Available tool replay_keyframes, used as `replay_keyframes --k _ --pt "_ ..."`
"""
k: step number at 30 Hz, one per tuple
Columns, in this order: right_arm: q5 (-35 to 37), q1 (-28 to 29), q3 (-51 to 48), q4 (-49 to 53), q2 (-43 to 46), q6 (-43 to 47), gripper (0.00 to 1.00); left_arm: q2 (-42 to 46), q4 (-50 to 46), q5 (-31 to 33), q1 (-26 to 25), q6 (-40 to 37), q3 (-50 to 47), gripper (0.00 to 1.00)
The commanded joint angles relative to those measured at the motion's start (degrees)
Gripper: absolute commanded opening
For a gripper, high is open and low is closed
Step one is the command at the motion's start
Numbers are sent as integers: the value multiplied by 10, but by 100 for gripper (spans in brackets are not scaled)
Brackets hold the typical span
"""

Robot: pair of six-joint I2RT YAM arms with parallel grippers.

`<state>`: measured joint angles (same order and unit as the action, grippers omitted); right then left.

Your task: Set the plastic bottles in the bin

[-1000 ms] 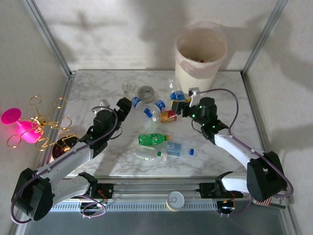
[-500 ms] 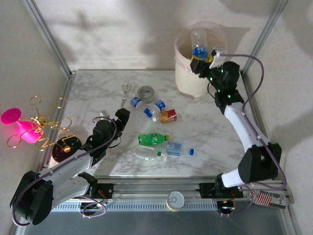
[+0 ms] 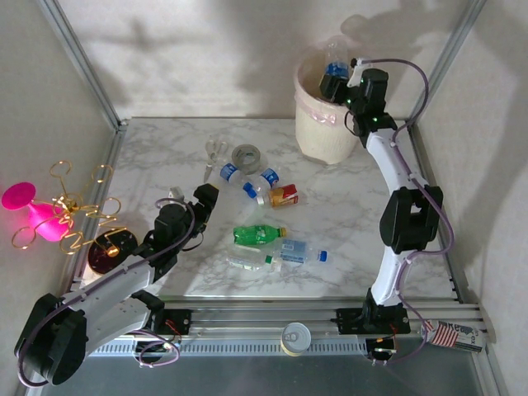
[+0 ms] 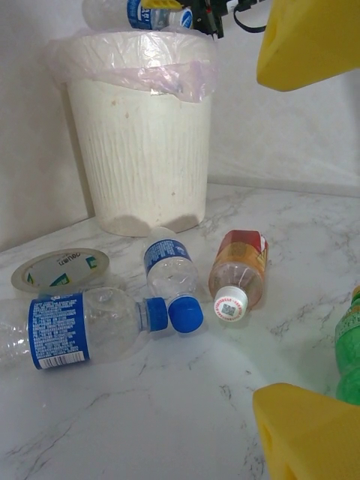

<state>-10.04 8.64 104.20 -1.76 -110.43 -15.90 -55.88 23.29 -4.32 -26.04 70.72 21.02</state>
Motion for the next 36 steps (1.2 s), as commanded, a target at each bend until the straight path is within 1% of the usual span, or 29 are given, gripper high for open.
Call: replay_keyframes --k 1,4,6,7,11,15,19,20,22,26,30,33,36 --pt "9 -2 35 25 2 -4 75 3 -9 -10 1 -4 6 100" --pt "22 -2 32 24 20 6 79 -3 -8 -11 -1 -7 13 99" --pt "34 -2 24 26 40 11 88 -8 -8 -14 -2 -13 20 99" --pt "39 -2 16 26 53 11 98 -13 -7 -16 -4 -19 25 100" --pt "47 -1 -55 6 123 3 99 -41 -12 -21 -18 -48 56 100" --pt "50 5 -144 2 206 -3 99 -73 -28 -9 -47 -81 94 100" --pt "61 20 -291 -18 318 -4 99 -112 -43 18 -83 -121 140 100" --pt "61 24 -331 -24 350 -5 99 -122 -60 22 -89 -129 149 100" --pt "59 34 -399 -22 403 -5 99 -149 -63 24 -99 -140 172 100" --pt "56 76 -515 -2 494 -5 99 -196 -49 14 -107 -143 197 100" --pt "20 134 -610 34 573 6 97 -229 -24 9 -110 -135 209 100" --pt "-7 180 -653 63 599 -4 96 -242 -25 17 -110 -137 215 100" --pt "-30 227 -675 93 599 -27 94 -250 -32 24 -108 -141 222 99"
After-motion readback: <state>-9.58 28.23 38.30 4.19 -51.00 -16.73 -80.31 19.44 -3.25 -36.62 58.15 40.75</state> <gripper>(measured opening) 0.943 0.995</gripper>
